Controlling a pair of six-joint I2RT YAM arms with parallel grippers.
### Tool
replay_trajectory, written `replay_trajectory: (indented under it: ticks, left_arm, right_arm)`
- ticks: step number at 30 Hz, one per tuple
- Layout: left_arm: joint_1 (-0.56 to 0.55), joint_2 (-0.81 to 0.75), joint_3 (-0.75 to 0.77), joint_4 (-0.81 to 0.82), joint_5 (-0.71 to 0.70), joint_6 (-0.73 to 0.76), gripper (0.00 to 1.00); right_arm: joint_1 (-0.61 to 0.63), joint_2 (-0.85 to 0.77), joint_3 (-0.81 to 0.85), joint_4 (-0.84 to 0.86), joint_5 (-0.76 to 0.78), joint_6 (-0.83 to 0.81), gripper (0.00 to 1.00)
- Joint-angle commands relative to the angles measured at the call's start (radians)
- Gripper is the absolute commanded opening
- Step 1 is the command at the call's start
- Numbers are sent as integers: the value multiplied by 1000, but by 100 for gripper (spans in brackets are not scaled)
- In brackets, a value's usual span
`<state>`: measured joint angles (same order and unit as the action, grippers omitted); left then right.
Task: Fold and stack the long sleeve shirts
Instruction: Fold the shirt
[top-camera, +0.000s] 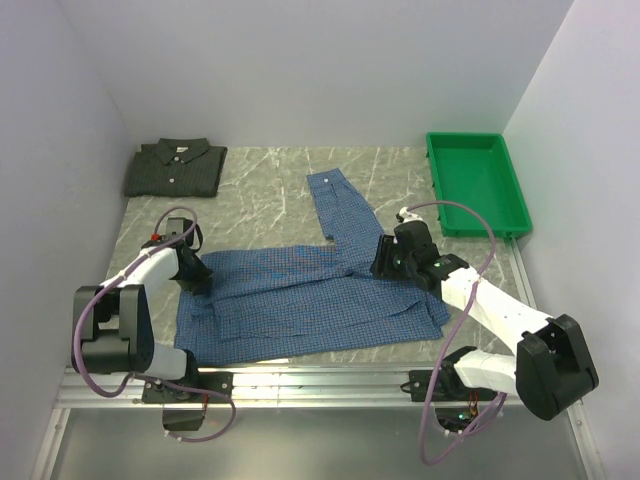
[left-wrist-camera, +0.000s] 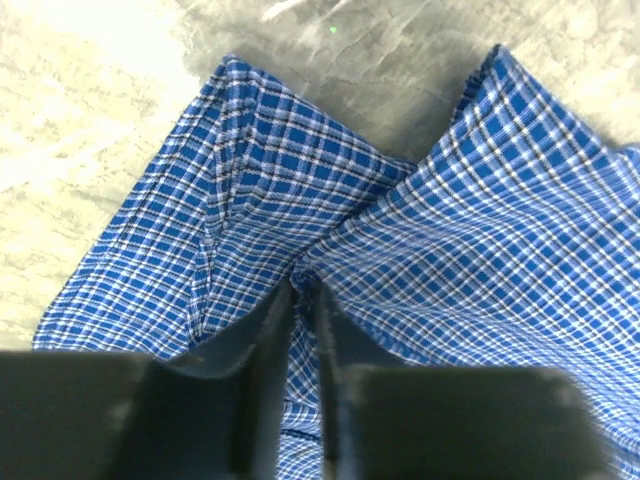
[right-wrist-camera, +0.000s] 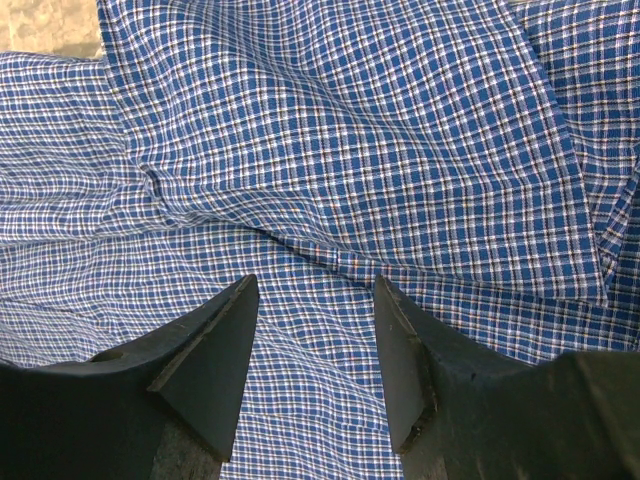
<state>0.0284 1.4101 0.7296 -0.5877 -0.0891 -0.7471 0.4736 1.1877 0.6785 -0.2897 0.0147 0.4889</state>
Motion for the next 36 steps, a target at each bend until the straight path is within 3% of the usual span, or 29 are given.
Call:
replay_trajectory:
  ticks: [1, 2, 5, 15, 19, 26, 36]
  left_arm:
    - [-1, -10, 42, -7, 8, 18, 19]
    - [-1, -17, 47, -12, 5, 22, 9]
    - [1, -46, 79, -41, -1, 35, 1]
    - [-2, -155, 197, -73, 48, 100, 0]
    - [-1, -168, 195, -58, 80, 120, 1]
    - [-1, -235, 125, -31, 92, 111, 0]
    - [-1, -255, 79, -8, 92, 106, 1]
  right_arm:
    - [5, -23, -2, 34, 10, -7, 57]
    - [5, -25, -3, 31, 16, -7, 57]
    - [5, -28, 1, 21, 24, -12, 57]
    - [-50, -11, 72, -62, 185, 14, 57]
    - [-150, 13, 96, -84, 150, 42, 59]
    - [-309, 99, 102, -52, 56, 135, 70]
    - [-328, 220, 110, 0, -45, 97, 61]
